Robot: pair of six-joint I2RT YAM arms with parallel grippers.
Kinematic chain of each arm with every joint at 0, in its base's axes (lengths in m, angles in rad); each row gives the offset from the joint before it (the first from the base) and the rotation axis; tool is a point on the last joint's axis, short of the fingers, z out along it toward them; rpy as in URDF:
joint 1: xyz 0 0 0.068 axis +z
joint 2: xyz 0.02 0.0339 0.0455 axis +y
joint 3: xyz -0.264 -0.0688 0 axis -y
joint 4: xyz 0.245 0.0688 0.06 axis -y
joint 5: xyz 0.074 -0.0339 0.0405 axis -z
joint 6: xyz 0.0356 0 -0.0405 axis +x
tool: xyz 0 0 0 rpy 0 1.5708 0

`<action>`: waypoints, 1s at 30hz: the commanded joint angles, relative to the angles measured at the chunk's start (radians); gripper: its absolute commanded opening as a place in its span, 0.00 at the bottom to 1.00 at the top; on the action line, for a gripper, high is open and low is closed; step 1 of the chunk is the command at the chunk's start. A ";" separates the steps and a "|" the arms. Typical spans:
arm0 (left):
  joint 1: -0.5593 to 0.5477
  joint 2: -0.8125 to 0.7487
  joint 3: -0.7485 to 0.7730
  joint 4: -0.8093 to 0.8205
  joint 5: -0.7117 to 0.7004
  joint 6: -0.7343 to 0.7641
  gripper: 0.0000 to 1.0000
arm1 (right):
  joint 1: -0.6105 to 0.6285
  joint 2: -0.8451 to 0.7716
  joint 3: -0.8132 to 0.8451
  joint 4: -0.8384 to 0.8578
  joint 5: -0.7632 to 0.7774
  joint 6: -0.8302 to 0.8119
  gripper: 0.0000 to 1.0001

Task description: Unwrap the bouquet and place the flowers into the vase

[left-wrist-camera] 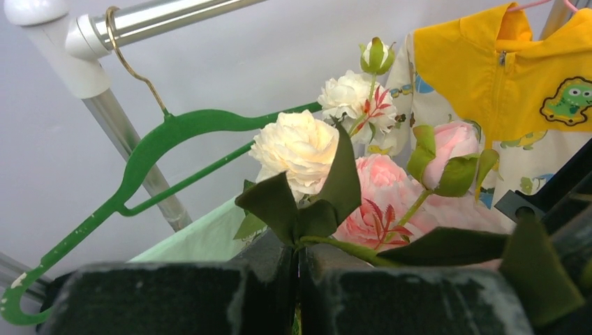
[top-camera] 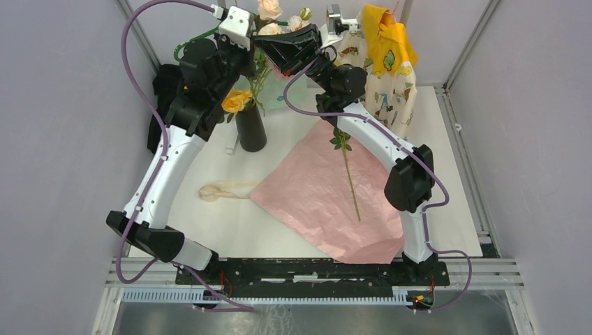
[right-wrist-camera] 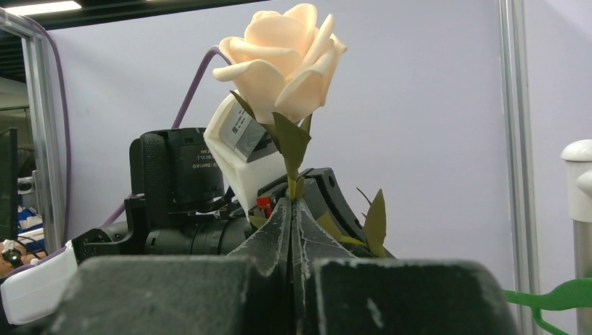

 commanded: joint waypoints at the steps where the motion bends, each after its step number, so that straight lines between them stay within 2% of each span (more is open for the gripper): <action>1: 0.001 -0.011 0.067 -0.078 -0.037 -0.049 0.03 | 0.029 -0.012 0.041 0.042 -0.066 0.032 0.00; 7: 0.002 -0.021 0.016 -0.040 -0.082 -0.021 0.03 | 0.031 -0.010 0.028 0.063 -0.062 0.044 0.00; 20: 0.015 0.117 0.026 -0.027 -0.205 0.011 0.03 | 0.031 0.028 0.034 0.024 -0.060 0.003 0.00; 26: 0.050 0.158 -0.015 0.013 -0.177 -0.009 0.03 | 0.031 0.044 0.024 0.020 -0.073 -0.003 0.00; 30: 0.077 0.141 -0.102 0.065 -0.155 -0.052 0.03 | 0.030 0.036 -0.010 0.025 -0.089 -0.011 0.00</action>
